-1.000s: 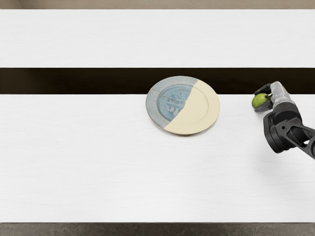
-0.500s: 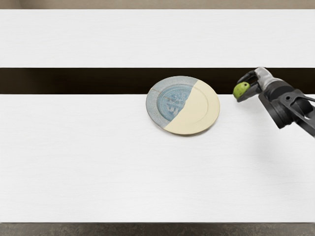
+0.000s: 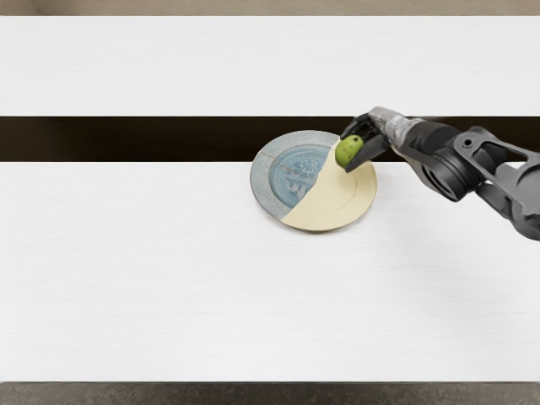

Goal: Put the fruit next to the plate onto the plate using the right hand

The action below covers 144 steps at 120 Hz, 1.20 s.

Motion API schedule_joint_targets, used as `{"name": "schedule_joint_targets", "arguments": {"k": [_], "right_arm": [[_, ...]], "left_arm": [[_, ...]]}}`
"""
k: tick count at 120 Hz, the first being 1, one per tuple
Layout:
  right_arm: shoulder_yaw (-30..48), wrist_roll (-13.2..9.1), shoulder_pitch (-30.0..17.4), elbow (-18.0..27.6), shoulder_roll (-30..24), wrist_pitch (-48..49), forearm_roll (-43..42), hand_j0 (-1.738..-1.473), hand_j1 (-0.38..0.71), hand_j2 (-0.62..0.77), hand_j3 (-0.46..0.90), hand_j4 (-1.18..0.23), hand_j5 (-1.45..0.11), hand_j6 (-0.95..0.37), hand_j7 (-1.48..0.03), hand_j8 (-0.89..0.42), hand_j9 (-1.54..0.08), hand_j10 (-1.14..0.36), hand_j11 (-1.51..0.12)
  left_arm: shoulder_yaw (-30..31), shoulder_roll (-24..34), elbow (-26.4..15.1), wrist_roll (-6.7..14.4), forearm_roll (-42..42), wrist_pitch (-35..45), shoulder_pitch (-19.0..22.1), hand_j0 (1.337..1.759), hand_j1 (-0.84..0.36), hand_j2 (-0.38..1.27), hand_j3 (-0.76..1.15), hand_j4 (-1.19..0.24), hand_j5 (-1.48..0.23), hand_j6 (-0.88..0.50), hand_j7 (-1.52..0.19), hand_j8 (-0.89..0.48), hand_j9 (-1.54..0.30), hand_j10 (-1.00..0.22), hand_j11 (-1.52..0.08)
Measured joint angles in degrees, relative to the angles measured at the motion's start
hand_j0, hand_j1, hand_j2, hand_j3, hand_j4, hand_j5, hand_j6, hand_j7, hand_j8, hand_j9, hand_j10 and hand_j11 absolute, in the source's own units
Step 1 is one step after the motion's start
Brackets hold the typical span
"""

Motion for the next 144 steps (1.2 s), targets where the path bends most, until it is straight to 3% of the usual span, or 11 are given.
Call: {"name": "schedule_joint_targets", "arguments": {"k": [21,37,58,64,79,86,105,122,144], "right_arm": [[0.0,0.0,-0.5,0.0,2.8,1.0,0.0,-1.658,0.34,0.42,0.0,-0.71,-1.04,-0.39,-0.97,-0.32,-1.02,-0.66,-1.04],[1.1,0.0,-0.4,0.0,3.2,3.3,3.2,-1.658,0.01,0.22,0.0,-0.37,-0.55,-0.21,-0.51,-0.17,-0.54,-0.35,-0.55],[8.4,0.6,-0.7,0.0,-5.0,30.7,19.0,-1.658,-0.2,0.09,0.0,-0.16,-0.23,-0.09,-0.22,-0.07,-0.23,-0.09,-0.23],[9.2,2.8,-1.0,0.0,-7.2,35.6,22.6,-1.658,-0.23,0.07,0.0,-0.12,-0.18,-0.07,-0.17,-0.06,-0.18,-0.07,-0.18],[10.3,12.5,-2.8,0.0,-13.9,41.2,27.3,-1.658,-0.28,0.04,0.0,-0.07,-0.1,-0.04,-0.09,-0.03,-0.1,-0.04,-0.1],[10.5,15.9,-4.2,0.0,-16.4,42.2,28.2,-1.658,-0.3,0.03,0.0,-0.05,-0.07,-0.03,-0.07,-0.02,-0.07,-0.03,-0.07],[10.8,21.7,-8.4,0.0,-22.8,43.3,29.1,-1.658,-0.33,0.01,0.0,-0.02,-0.03,-0.01,-0.03,-0.01,-0.03,-0.01,-0.03],[10.9,28.2,-10.9,-0.2,-30.8,43.5,29.2,-1.658,-0.34,0.01,0.0,-0.01,-0.02,-0.01,-0.02,-0.01,-0.02,-0.01,-0.02],[10.8,31.2,-12.7,-0.5,-35.6,43.6,29.2,-1.658,-0.35,0.0,0.0,-0.01,-0.01,0.0,-0.01,0.0,-0.01,0.0,-0.01]], "left_arm": [[0.0,0.0,0.0,0.0,0.0,0.0,0.0,1.658,0.32,0.0,0.0,-0.02,-0.03,-0.02,-0.03,-0.02,-0.03,-0.02,-0.03],[0.0,0.0,0.0,0.0,0.0,0.0,0.0,1.658,0.32,0.0,0.0,-0.02,-0.03,-0.02,-0.03,-0.02,-0.03,-0.02,-0.03],[0.0,0.0,0.0,0.0,0.0,0.0,0.0,1.658,0.32,0.0,0.0,-0.02,-0.03,-0.02,-0.03,-0.02,-0.03,-0.02,-0.03],[0.0,0.0,0.0,0.0,0.0,0.0,0.0,1.658,0.32,0.0,0.0,-0.02,-0.03,-0.02,-0.03,-0.02,-0.03,-0.02,-0.03],[0.0,0.0,0.0,0.0,0.0,0.0,0.1,1.658,0.32,0.0,0.0,-0.02,-0.03,-0.02,-0.03,-0.02,-0.03,-0.02,-0.03],[0.0,0.0,0.0,0.0,0.0,0.0,0.1,1.658,0.32,0.0,0.0,-0.02,-0.03,-0.02,-0.03,-0.02,-0.03,-0.02,-0.03],[0.0,0.0,0.0,0.0,0.0,0.0,0.1,1.658,0.32,0.0,0.0,-0.02,-0.03,-0.02,-0.03,-0.02,-0.03,-0.02,-0.03],[0.0,0.0,0.0,0.0,0.0,0.0,0.1,1.658,0.32,0.0,0.0,-0.02,-0.03,-0.02,-0.03,-0.02,-0.03,-0.02,-0.03],[0.0,0.0,0.0,0.0,0.0,0.0,0.1,1.658,0.32,0.0,0.0,-0.02,-0.03,-0.02,-0.03,-0.02,-0.03,-0.02,-0.03]]}}
